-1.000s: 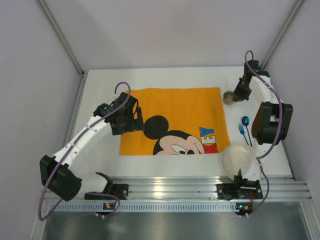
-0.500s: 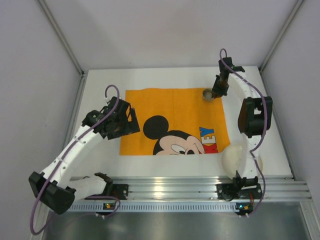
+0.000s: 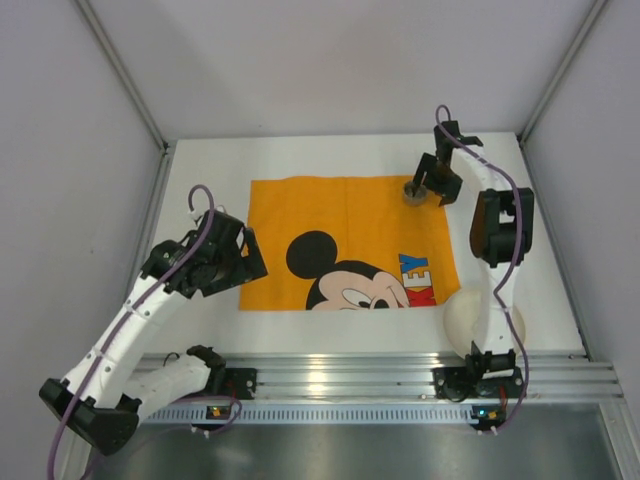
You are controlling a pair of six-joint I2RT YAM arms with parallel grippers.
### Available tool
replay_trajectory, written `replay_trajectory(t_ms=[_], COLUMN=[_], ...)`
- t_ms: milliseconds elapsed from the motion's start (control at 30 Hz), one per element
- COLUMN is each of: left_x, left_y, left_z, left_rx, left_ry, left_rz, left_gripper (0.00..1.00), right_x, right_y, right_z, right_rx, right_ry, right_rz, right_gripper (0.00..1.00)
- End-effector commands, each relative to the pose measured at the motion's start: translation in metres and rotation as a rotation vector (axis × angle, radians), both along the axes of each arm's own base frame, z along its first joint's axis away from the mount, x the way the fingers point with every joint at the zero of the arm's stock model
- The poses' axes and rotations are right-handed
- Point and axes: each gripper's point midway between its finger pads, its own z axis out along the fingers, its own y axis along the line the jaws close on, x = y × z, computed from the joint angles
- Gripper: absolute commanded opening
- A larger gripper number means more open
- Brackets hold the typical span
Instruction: Set the dinner table for one person
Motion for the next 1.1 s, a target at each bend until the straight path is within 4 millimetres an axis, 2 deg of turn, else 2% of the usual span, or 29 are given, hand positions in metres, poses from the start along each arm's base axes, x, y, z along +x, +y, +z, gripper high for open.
replay_trajectory(t_ms=[0, 33, 67, 100, 133, 167, 200, 233, 267, 300, 333, 367, 400, 467, 500, 567, 600, 667, 700, 800, 1067], left_x=[-0.01, -0.011, -0.011, -0.009, -0.009, -0.009, -0.006, -0.006, -0.005, -0.004, -0.003, -0.002, -0.001, 0.001, 0.002, 0.005, 0.007, 0.012, 0.014, 0.021, 0.019], left_y=[0.005, 0.005, 0.004, 0.001, 0.0, -0.002, -0.006, -0.007, -0.009, -0.01, -0.013, -0.015, -0.016, -0.02, -0.021, -0.024, -0.027, -0.032, -0.035, -0.042, -0.048], left_z=[-0.004, -0.006, -0.008, -0.008, -0.012, -0.012, -0.013, -0.016, -0.018, -0.019, -0.021, -0.024, -0.026, -0.032, -0.033, -0.036, -0.039, -0.04, -0.042, -0.039, -0.039], left_rx=[0.002, 0.003, 0.0, -0.009, -0.004, -0.008, -0.02, -0.016, -0.016, -0.014, -0.017, -0.013, -0.013, -0.009, -0.007, -0.005, -0.002, -0.011, -0.011, -0.017, -0.029], left_ry=[0.014, 0.019, 0.021, 0.017, 0.027, 0.027, 0.026, 0.034, 0.04, 0.042, 0.044, 0.054, 0.057, 0.069, 0.074, 0.074, 0.085, 0.081, 0.086, 0.079, 0.066], left_rz=[0.014, 0.006, 0.001, -0.008, -0.019, -0.028, -0.041, -0.056, -0.067, -0.078, -0.1, -0.111, -0.12, -0.152, -0.161, -0.183, -0.193, -0.207, -0.213, -0.221, -0.206], left_gripper=[0.99, 0.98, 0.99, 0.98, 0.99, 0.98, 0.99, 0.98, 0.98, 0.99, 0.98, 0.99, 0.98, 0.98, 0.99, 0.98, 0.98, 0.98, 0.99, 0.98, 0.99], right_x=[-0.008, -0.012, -0.019, -0.033, -0.043, -0.055, -0.075, -0.087, -0.102, -0.125, -0.138, -0.151, -0.175, -0.198, -0.218, -0.233, -0.249, -0.26, -0.27, -0.282, -0.298], right_y=[-0.017, -0.021, -0.026, -0.032, -0.034, -0.033, -0.031, -0.028, -0.025, -0.023, -0.019, -0.016, -0.016, -0.013, -0.014, -0.011, -0.011, -0.002, -0.001, -0.003, 0.004], right_z=[0.061, 0.069, 0.093, 0.09, 0.095, 0.12, 0.105, 0.105, 0.121, 0.099, 0.095, 0.101, 0.078, 0.073, 0.054, 0.047, 0.032, 0.024, 0.015, 0.009, 0.013], right_rx=[-0.077, -0.093, -0.106, -0.132, -0.134, -0.125, -0.107, -0.103, -0.086, -0.085, -0.078, -0.056, -0.049, -0.027, -0.022, 0.001, 0.013, 0.068, 0.068, 0.06, 0.072], right_ry=[-0.11, -0.121, -0.167, -0.145, -0.152, -0.207, -0.17, -0.173, -0.217, -0.163, -0.152, -0.169, -0.102, -0.095, -0.043, -0.039, 0.004, 0.011, 0.037, 0.054, 0.065], right_rz=[0.012, 0.016, 0.014, 0.019, 0.017, 0.015, 0.028, 0.035, 0.042, 0.055, 0.07, 0.072, 0.077, 0.078, 0.076, 0.064, 0.057, 0.067, 0.068, 0.062, 0.082], right_gripper=[0.77, 0.77, 0.77, 0.77, 0.77, 0.77, 0.77, 0.77, 0.77, 0.77, 0.77, 0.76, 0.75, 0.73, 0.71, 0.68, 0.65, 0.63, 0.62, 0.62, 0.59])
